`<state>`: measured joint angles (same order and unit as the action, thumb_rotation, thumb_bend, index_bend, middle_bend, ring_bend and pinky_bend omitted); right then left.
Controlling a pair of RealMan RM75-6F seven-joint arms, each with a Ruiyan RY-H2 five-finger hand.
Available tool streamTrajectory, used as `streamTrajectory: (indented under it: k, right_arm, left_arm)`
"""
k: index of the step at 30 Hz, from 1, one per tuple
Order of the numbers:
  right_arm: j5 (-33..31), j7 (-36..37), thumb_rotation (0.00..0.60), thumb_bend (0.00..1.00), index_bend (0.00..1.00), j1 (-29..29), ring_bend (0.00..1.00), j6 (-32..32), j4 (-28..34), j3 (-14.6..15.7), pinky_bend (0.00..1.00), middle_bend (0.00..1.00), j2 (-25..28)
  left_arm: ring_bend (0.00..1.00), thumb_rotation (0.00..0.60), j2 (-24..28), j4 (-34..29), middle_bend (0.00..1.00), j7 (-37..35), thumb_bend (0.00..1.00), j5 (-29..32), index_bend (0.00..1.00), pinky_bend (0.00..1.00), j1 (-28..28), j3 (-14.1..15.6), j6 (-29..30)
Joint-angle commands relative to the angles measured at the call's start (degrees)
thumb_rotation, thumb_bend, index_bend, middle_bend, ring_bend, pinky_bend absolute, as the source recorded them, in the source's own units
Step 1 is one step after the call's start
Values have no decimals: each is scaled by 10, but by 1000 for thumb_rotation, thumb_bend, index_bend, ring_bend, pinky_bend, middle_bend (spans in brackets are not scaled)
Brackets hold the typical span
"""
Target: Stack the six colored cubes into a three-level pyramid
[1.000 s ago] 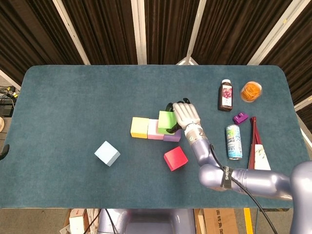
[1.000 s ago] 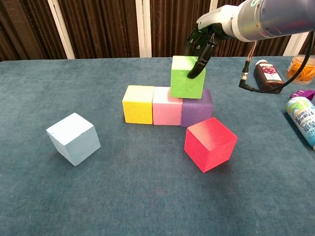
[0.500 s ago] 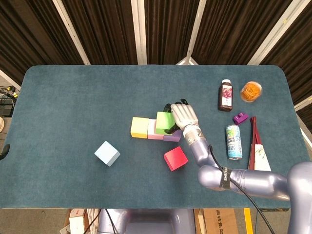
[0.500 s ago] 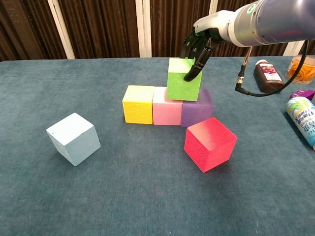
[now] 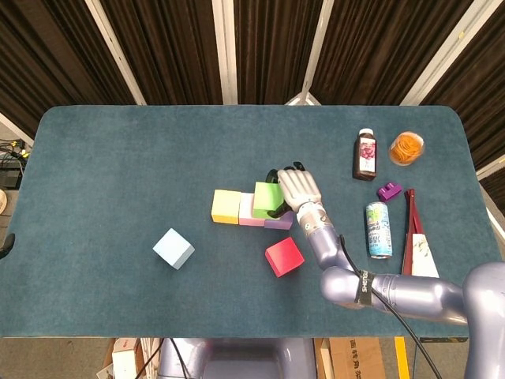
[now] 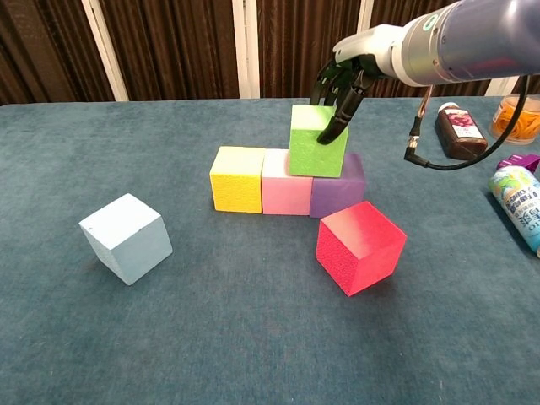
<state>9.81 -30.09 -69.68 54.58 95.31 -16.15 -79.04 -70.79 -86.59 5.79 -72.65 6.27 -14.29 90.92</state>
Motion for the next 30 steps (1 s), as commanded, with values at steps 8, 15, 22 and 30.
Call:
streamTrajectory:
  k: [8, 15, 22, 30]
  right_arm:
    - [4, -2, 600, 198, 365, 1, 200, 1, 3, -4, 0, 351, -1]
    - [2, -5, 600, 197, 365, 0, 201, 7, 0, -4, 0, 350, -6]
    - [-1, -10, 600, 198, 365, 0, 200, 15, -2, -7, 0, 350, -11]
    - [-4, -16, 600, 198, 365, -1, 200, 18, -1, -10, 0, 348, -14]
  left_arm:
    - [0, 600, -1, 0, 0, 1, 308, 1, 51, 0, 0, 0, 0]
    - [0, 600, 0, 0, 0, 0, 308, 2, 51, 0, 0, -1, 1]
    - [0, 600, -1, 0, 0, -1, 308, 4, 51, 0, 0, -3, 1]
    - [0, 600, -1, 0, 0, -1, 308, 5, 51, 0, 0, -4, 1]
